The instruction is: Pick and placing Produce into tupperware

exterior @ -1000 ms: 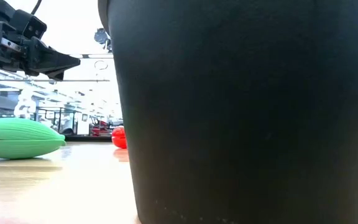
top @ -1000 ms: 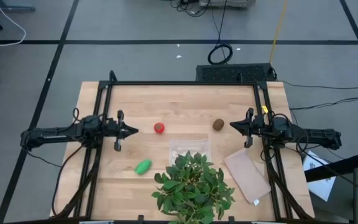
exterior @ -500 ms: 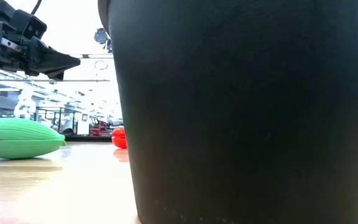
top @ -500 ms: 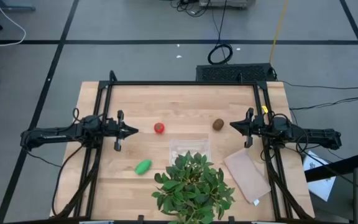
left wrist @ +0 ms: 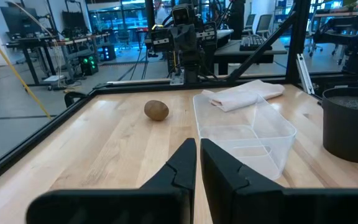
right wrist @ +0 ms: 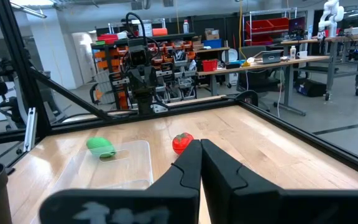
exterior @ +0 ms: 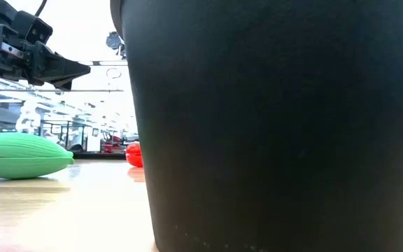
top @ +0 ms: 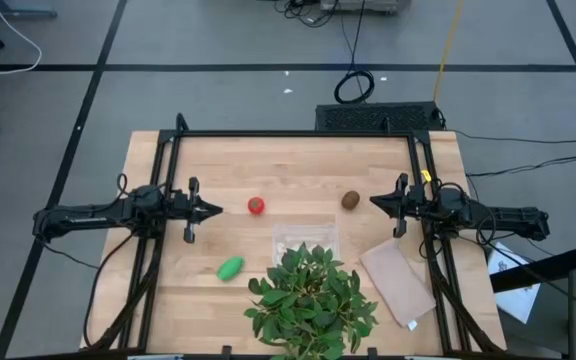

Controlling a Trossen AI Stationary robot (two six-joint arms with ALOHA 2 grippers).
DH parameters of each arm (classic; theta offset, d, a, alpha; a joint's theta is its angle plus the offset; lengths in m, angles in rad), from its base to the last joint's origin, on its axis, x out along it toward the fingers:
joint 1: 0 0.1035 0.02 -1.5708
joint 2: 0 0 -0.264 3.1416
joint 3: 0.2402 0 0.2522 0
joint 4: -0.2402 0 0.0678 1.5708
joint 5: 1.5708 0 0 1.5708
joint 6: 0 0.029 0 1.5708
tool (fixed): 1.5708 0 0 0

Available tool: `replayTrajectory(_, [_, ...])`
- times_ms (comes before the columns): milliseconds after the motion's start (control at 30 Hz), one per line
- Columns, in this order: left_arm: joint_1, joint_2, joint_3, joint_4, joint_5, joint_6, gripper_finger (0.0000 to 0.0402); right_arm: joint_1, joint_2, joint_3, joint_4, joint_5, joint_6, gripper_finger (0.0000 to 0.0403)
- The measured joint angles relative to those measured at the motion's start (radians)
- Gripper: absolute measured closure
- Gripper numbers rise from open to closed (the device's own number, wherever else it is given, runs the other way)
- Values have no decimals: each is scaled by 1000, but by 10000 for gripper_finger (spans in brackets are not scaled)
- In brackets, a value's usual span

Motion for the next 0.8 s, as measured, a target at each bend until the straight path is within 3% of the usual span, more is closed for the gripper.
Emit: replayTrajectory(800, [0,0,0,3,0,-8,373,0,0,0,1,0,7,403])
